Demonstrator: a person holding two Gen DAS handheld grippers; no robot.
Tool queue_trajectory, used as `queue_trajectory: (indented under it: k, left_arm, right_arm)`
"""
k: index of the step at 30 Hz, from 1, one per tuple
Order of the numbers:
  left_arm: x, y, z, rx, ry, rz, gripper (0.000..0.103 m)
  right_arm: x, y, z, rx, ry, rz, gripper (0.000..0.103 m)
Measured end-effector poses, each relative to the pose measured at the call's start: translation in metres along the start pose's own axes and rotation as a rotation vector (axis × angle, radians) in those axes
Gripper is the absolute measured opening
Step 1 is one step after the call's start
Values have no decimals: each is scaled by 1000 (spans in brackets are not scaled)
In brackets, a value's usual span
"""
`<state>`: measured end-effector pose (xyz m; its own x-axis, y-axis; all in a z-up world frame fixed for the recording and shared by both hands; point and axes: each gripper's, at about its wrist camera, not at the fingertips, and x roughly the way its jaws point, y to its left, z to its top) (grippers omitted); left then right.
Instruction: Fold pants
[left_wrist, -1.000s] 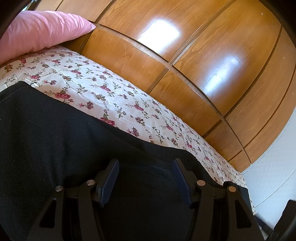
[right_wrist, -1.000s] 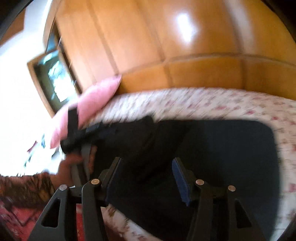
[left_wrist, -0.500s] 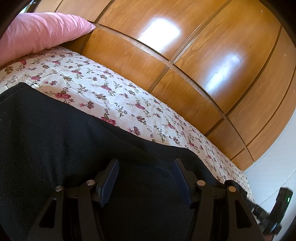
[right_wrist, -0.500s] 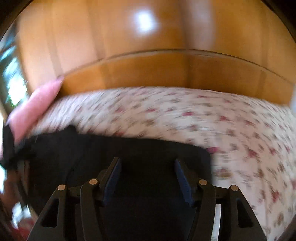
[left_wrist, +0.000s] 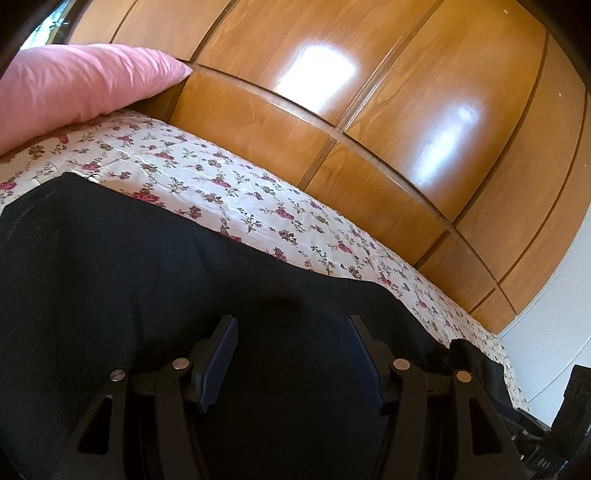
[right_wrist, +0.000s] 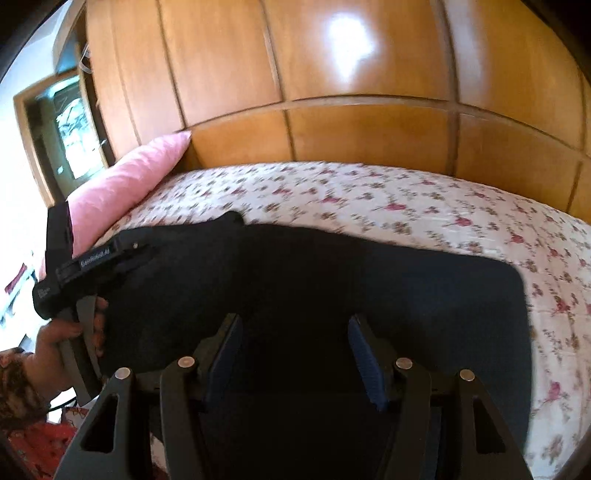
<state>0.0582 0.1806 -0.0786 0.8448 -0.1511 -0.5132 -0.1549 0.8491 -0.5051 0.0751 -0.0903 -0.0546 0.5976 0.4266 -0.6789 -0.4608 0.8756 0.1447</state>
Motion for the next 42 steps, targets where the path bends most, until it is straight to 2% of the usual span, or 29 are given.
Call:
queue_trajectory:
  k: [2,4,6,7,9,11,14,16,19,22,23,24,25,26,28,29,30,31,32,35,38,40,42]
  left_arm:
    - [-2,-1,-2,8,-1,6,61]
    - [-1,-3,-2,19,10,25,61]
    - [1,-13,1,38,57,38,61]
    - [1,-18,1,38,76,-3,61]
    - [0,-32,-2,11,120,-135,61]
    - [-1,-49,-6,11,153,-220,63]
    - [4,-86,-18,106,246,-331,63]
    - [8,-105,-26,167,289,-371,63]
    - [16,-124,-37,234,325,-346,63]
    - [29,-131,-46,227,380,-331,61]
    - [31,-132,-47,233,377,-322,59]
    - [30,-131,-49,246,363,-303,53]
    - [28,-131,-51,258,357,-294,28]
    - [26,-132,-54,268,368,-311,21]
    - [15,-131,-58,308,343,-316,17]
    - [8,-130,-59,321,331,-322,17]
    - [4,-128,-61,323,328,-321,17]
    - [5,-125,-61,310,333,-315,17]
    - [5,-120,-62,293,339,-316,18]
    - [2,-113,-62,266,335,-331,28]
    - [-2,-111,-59,252,332,-333,37]
    - [-9,-110,-55,264,304,-289,43]
    - [-19,-103,-50,258,262,-257,44]
  right_arm:
    - [5,11,0,-21,5,-17,59]
    - [9,19,3,-37,1,-16,50]
    - [16,19,9,-39,10,0,46]
    - [19,20,11,-36,21,9,46]
    - [22,21,10,-20,37,37,47]
    - [21,20,7,-10,42,66,47]
    - [9,15,2,-3,36,90,47]
    - [-6,6,-2,23,14,71,46]
    - [-29,-14,-10,64,-22,-13,46]
    - [-43,-35,-16,107,-29,-90,46]
    - [-45,-45,-18,130,-23,-107,46]
    - [-44,-52,-20,147,-16,-113,46]
    - [-42,-58,-21,172,-9,-111,46]
    - [-40,-62,-23,194,-7,-103,46]
    - [-39,-58,-22,191,-17,-128,46]
    - [-38,-54,-20,170,-20,-138,46]
    - [-39,-47,-17,141,-30,-132,42]
    - [-39,-40,-14,120,-43,-114,31]
    - [-39,-33,-11,99,-55,-93,28]
    - [-30,-11,-3,52,-56,-31,27]
    - [-10,3,-3,37,-19,9,27]
    - [6,5,-11,42,16,-7,28]
    - [5,5,-16,46,-25,-6,28]
